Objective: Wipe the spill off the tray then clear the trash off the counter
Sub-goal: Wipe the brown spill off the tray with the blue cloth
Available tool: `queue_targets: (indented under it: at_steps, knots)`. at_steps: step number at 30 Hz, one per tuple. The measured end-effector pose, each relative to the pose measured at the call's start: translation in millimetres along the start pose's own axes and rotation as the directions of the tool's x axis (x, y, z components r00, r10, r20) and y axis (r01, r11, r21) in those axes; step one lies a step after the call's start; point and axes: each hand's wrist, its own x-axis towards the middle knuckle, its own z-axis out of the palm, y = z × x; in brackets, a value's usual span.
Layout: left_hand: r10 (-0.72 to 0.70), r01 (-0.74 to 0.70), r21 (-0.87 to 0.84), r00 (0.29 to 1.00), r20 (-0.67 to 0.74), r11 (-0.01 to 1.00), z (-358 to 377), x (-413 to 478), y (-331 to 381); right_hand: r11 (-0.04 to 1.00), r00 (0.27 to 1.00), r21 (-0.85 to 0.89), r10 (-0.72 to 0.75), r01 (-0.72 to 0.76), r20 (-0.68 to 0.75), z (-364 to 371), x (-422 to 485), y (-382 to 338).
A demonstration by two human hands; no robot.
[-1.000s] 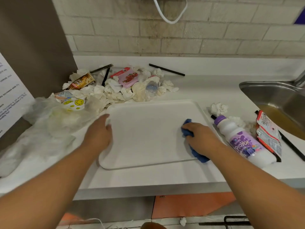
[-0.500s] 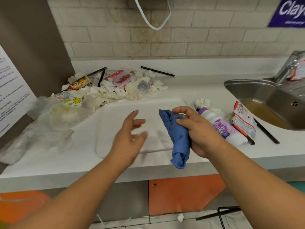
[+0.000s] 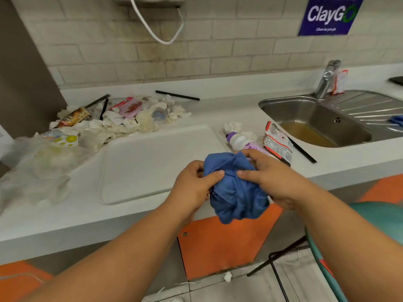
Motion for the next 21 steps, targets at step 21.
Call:
queue_targets:
  at_steps: [21]
  knots:
    - [-0.120,0.057,0.280,0.969,0.215,0.958,34.3,-20.9,-25.4,0.501,0.671,-0.480,0.325,-0.720,-0.667,-157.9,-69.0,128.9]
